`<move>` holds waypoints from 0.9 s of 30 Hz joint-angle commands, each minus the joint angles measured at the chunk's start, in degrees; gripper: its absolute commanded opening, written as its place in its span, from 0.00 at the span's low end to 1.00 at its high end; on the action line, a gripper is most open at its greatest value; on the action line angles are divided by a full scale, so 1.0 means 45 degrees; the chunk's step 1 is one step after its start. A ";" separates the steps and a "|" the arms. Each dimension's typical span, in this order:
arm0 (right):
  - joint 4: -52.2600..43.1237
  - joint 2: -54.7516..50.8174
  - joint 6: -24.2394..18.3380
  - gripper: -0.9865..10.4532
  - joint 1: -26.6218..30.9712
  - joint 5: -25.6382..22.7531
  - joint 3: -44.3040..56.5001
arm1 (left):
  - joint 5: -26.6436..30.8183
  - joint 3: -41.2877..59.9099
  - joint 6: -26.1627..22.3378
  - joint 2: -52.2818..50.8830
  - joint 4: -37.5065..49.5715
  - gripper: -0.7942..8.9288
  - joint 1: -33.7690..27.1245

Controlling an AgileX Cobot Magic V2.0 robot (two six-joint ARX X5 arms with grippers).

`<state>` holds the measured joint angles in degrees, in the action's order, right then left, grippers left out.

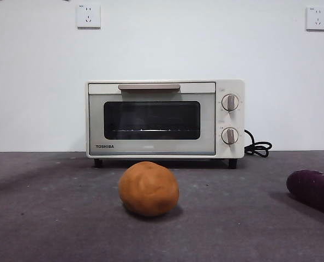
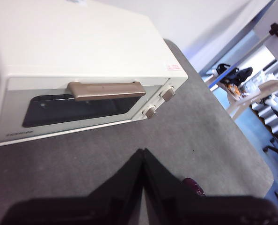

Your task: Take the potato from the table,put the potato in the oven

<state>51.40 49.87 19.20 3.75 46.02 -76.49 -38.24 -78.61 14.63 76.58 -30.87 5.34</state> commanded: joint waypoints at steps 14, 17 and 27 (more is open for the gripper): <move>0.4337 0.1195 -0.2657 0.09 -0.0010 -0.2477 -0.1418 | 0.1797 -0.5974 -0.0053 0.6611 -0.0942 0.08 0.1996; 0.4605 0.1190 -0.2662 0.09 -0.0010 -0.2472 -0.1423 | 0.2181 -0.7189 -0.0063 0.7718 -0.1404 0.08 0.2084; 0.5362 0.1190 -0.2982 0.09 -0.0010 -0.2477 -0.1423 | 0.2769 -0.8471 -0.0612 0.9500 -0.2055 0.08 0.2200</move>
<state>75.59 55.27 6.61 3.75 34.89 -82.61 -26.37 -116.71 13.89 118.45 -39.75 14.85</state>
